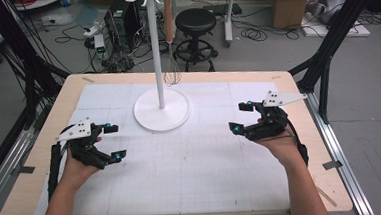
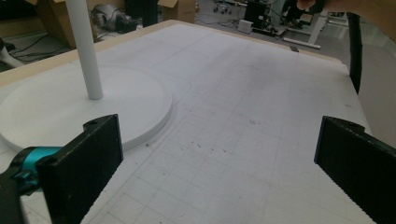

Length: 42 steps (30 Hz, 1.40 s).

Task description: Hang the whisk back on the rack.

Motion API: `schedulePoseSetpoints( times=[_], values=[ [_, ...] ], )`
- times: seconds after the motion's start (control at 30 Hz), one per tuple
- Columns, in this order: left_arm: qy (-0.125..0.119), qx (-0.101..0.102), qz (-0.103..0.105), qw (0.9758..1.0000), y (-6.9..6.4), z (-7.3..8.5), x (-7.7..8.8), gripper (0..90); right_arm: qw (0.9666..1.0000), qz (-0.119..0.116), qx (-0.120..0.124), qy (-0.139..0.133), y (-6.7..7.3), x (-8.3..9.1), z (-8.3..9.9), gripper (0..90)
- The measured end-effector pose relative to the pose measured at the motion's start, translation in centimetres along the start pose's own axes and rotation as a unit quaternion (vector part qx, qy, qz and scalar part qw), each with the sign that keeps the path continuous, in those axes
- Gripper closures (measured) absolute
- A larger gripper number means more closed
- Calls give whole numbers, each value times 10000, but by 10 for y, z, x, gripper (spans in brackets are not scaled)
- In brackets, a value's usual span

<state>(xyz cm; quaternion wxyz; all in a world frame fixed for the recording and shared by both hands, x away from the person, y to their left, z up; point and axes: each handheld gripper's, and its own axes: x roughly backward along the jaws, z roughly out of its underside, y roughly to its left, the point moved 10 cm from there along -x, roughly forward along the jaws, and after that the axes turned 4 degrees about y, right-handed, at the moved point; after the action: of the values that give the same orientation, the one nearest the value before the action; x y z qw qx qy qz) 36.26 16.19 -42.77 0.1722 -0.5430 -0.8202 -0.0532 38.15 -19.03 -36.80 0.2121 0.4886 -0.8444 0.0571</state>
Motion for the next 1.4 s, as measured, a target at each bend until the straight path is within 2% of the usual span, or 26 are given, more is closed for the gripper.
schedulePoseSetpoints(
  times=[0.27,0.47,0.7,0.83,1.0,1.2,1.4],
  values=[
    [0,16,10,10000,-1,0,0,17,9999,53,-127,-17,0,2,18,138],
    [14,22,30,10000,-1,1,0,17,9998,146,-104,62,4,-2,34,124],
    [34,11,40,10000,-2,1,-1,17,9997,229,-59,6,5,-3,42,123],
    [37,12,43,10000,-2,2,-1,17,9995,289,-129,-25,4,-2,49,119],
    [69,10,81,9999,-4,3,-4,17,9993,306,-143,141,2,-3,62,119],
    [73,-12,89,9999,-4,3,-5,17,9991,300,-283,127,1,-1,70,113],
    [28,14,72,10000,-2,2,-3,17,9990,238,-297,218,4,-3,77,109]
  ],
)
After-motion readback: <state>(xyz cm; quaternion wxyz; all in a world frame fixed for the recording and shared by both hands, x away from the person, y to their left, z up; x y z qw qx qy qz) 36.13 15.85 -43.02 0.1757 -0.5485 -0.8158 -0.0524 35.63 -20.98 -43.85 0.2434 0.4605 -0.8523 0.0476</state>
